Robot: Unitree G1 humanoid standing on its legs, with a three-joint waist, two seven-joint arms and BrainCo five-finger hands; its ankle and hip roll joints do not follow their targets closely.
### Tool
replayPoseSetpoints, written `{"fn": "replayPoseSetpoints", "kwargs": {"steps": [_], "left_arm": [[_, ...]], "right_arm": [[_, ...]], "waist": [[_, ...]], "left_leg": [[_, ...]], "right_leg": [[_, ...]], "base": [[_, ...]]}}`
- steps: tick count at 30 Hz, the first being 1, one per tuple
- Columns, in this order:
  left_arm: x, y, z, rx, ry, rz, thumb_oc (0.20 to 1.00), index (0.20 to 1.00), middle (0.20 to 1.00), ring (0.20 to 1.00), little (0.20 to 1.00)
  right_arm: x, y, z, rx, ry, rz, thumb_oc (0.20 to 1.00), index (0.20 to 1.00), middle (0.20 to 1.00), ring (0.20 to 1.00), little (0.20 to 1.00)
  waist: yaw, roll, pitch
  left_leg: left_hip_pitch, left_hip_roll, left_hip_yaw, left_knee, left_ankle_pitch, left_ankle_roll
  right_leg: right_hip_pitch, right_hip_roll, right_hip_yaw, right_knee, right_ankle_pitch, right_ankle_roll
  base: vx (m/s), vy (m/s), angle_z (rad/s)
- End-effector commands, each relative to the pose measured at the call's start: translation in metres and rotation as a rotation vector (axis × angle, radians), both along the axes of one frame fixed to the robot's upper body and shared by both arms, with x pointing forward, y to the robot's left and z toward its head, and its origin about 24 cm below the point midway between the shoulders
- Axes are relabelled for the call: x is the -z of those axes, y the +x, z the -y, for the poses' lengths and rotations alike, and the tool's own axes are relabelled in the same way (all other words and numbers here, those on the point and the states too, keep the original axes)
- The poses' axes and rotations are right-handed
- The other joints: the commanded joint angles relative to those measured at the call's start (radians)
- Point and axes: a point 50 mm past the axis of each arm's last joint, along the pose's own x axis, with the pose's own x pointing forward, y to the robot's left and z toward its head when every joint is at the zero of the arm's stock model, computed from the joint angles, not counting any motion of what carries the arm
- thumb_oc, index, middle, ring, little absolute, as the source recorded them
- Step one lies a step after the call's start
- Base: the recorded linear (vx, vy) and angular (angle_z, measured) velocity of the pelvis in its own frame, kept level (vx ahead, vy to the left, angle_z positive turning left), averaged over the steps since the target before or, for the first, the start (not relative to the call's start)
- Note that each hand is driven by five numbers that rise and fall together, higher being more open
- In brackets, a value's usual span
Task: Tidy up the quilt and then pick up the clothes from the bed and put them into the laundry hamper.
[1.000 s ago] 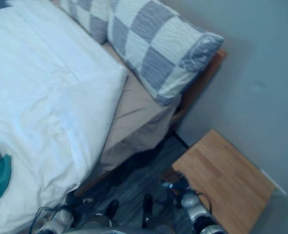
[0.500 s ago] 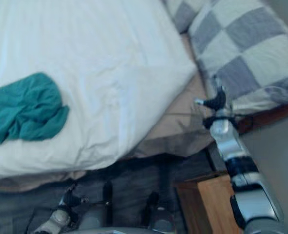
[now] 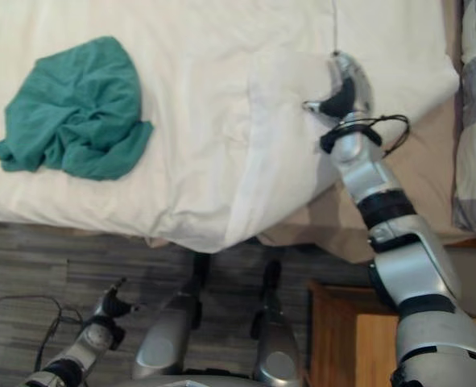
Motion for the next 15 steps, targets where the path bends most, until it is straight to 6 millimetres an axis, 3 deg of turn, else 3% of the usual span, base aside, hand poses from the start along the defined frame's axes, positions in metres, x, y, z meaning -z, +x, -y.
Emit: {"fn": "replayPoseSetpoints", "kwargs": {"steps": [1,5,6,7,8,9,11,12,13,14,15], "left_arm": [[-0.004,0.004,-0.005,0.017,0.039,0.034,1.000,1.000,1.000,1.000,1.000],[-0.005,0.010,0.009,0.050,0.018,0.054,1.000,1.000,1.000,1.000,1.000],[-0.006,0.012,0.012,0.049,0.002,0.063,1.000,1.000,1.000,1.000,1.000],[-0.004,0.010,0.016,0.040,-0.012,0.060,1.000,1.000,1.000,1.000,1.000],[-0.004,0.009,0.015,0.042,-0.011,0.058,1.000,1.000,1.000,1.000,1.000],[-0.003,0.007,0.016,0.029,-0.019,0.051,1.000,1.000,1.000,1.000,1.000],[-0.001,0.004,0.016,0.010,-0.031,0.041,1.000,1.000,1.000,1.000,1.000],[0.001,0.001,0.016,0.006,-0.032,0.029,1.000,1.000,1.000,1.000,1.000],[0.003,-0.002,0.015,-0.003,-0.036,0.015,1.000,1.000,1.000,1.000,1.000],[0.003,-0.003,0.015,-0.001,-0.035,0.013,1.000,1.000,1.000,1.000,1.000],[0.010,-0.016,0.005,-0.042,-0.029,-0.044,1.000,1.000,1.000,1.000,1.000]], "right_arm": [[-0.018,0.003,-0.008,-0.035,-0.125,0.014,0.200,0.200,0.200,0.200,0.200],[0.006,0.001,-0.002,-0.029,-0.099,-0.046,0.200,0.200,0.200,0.200,0.200],[0.018,-0.002,0.004,-0.019,-0.078,-0.067,0.200,0.200,0.200,0.200,0.200],[0.043,-0.012,0.021,0.014,-0.028,-0.114,0.200,0.200,0.200,0.200,0.200],[0.044,-0.013,0.022,0.015,-0.027,-0.116,0.200,0.200,0.200,0.200,0.200],[0.061,-0.022,0.035,0.046,0.021,-0.144,0.200,0.200,0.200,0.200,0.200],[0.088,-0.040,0.057,0.098,0.110,-0.180,0.900,0.900,0.900,0.900,0.900],[0.102,-0.051,0.068,0.129,0.187,-0.195,1.000,1.000,1.000,1.000,1.000],[0.115,-0.061,0.081,0.175,0.260,-0.208,1.000,1.000,1.000,1.000,1.000],[0.116,-0.062,0.082,0.176,0.261,-0.209,1.000,1.000,1.000,1.000,1.000],[0.140,-0.093,0.113,0.283,0.409,-0.219,1.000,1.000,1.000,1.000,1.000]], "waist": [[0.000,-0.026,-0.031],[-0.023,-0.036,-0.043],[-0.035,-0.042,-0.049],[-0.055,-0.052,-0.065],[-0.053,-0.053,-0.065],[-0.066,-0.060,-0.076],[-0.086,-0.072,-0.095],[-0.092,-0.078,-0.107],[-0.103,-0.081,-0.118],[-0.101,-0.082,-0.119],[-0.123,-0.093,-0.147]], "left_leg": [[0.006,0.054,0.014,0.065,-0.134,-0.055],[0.020,0.064,0.017,0.056,-0.132,-0.056],[0.027,0.066,0.021,0.053,-0.134,-0.056],[0.046,0.070,0.026,0.046,-0.138,-0.056],[0.048,0.070,0.027,0.044,-0.137,-0.056],[0.062,0.072,0.030,0.039,-0.140,-0.056],[0.085,0.075,0.036,0.027,-0.143,-0.056],[0.100,0.078,0.039,0.017,-0.144,-0.056],[0.110,0.078,0.043,0.011,-0.145,-0.056],[0.112,0.078,0.043,0.009,-0.144,-0.056],[0.143,0.081,0.052,0.001,-0.153,-0.054]], "right_leg": [[-0.046,-0.058,-0.009,0.098,-0.142,0.041],[-0.040,-0.043,0.000,0.100,-0.154,0.034],[-0.033,-0.039,0.003,0.097,-0.156,0.033],[-0.016,-0.032,0.006,0.085,-0.158,0.031],[-0.014,-0.032,0.006,0.084,-0.158,0.031],[-0.003,-0.028,0.007,0.077,-0.157,0.031],[0.019,-0.024,0.010,0.063,-0.155,0.031],[0.033,-0.022,0.009,0.052,-0.154,0.033],[0.041,-0.021,0.010,0.046,-0.151,0.035],[0.043,-0.021,0.010,0.044,-0.151,0.035],[0.068,-0.017,0.016,0.033,-0.150,0.038]], "base": [[0.01,-0.047,-0.02],[0.01,-0.017,0.01],[0.00,0.000,0.00],[0.03,-0.012,0.00],[0.04,-0.011,-0.02],[0.05,-0.006,-0.05],[0.06,-0.011,-0.03],[0.07,-0.004,-0.01],[0.05,0.003,-0.01],[0.10,0.031,-0.12],[0.08,0.027,-0.15]]}}
